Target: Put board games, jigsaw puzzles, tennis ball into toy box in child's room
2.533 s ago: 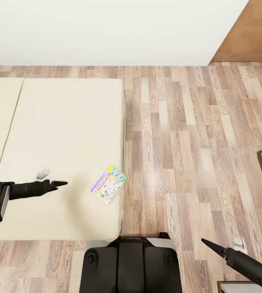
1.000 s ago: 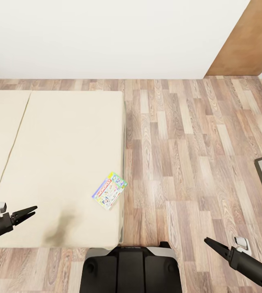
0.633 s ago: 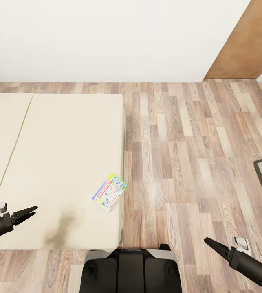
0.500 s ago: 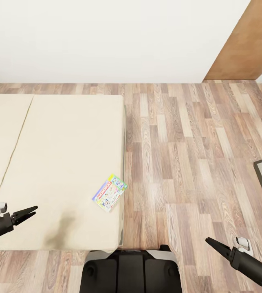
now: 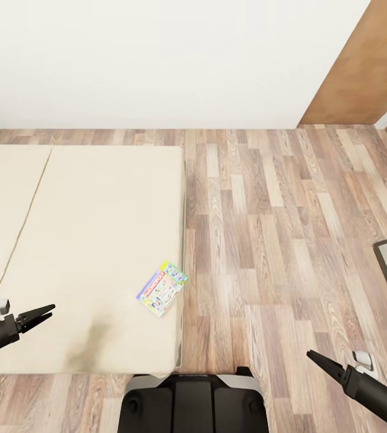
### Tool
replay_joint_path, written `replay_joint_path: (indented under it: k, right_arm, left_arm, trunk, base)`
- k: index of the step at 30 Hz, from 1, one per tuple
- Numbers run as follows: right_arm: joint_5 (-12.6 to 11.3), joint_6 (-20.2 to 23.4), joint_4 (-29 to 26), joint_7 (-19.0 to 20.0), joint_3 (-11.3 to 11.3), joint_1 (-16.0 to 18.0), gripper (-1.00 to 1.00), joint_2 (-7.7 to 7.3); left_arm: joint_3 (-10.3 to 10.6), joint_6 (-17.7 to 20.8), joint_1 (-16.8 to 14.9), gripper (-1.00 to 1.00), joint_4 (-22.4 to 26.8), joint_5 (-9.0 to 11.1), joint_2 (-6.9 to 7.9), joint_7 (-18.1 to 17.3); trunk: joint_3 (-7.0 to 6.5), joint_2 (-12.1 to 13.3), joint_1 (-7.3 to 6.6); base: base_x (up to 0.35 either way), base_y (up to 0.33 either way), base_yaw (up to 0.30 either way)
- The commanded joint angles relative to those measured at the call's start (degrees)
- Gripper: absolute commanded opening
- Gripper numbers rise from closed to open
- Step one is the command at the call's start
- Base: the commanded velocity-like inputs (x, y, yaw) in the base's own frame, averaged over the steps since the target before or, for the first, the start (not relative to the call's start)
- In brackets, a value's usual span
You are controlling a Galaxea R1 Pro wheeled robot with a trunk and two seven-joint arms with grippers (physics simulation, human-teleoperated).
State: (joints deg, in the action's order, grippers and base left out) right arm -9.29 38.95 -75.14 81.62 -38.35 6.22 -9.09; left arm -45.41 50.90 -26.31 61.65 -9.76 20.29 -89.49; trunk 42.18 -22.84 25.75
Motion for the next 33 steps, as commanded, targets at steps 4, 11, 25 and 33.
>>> replay_joint_path:
  k: [4,11,25,33]
  right_arm:
    - [-0.3,0.5,0.0,0.2,-0.2,0.0,1.0,0.01]
    - [-0.4,0.5,0.0,0.2,-0.3,0.0,1.0,-0.02]
    - [-0.4,0.5,0.2,0.1,-0.3,0.0,1.0,-0.03]
    - [-0.5,0.5,0.0,0.2,-0.3,0.0,1.0,-0.04]
  left_arm:
    - [-0.1,0.6,-0.1,1.0,0.1,-0.6,-0.03,-0.5]
    - [0.0,0.5,-0.1,1.0,0.1,-0.6,-0.17,-0.5]
    - [0.1,0.4,-0.1,1.0,0.1,-0.6,-0.25,-0.5]
    - [0.1,0.4,-0.1,1.0,0.1,-0.5,-0.24,-0.5]
  trunk:
    - [-0.32,-0.1,0.04]
    - [-0.97,-0.1,0.04]
    - [-2.29,-0.1,0.04]
    - [-3.03,-0.1,0.04]
  base:
    - [0.0,0.0,0.0]
    - [0.0,0.0,0.0]
    - [0.0,0.0,0.0]
    - [0.0,0.0,0.0]
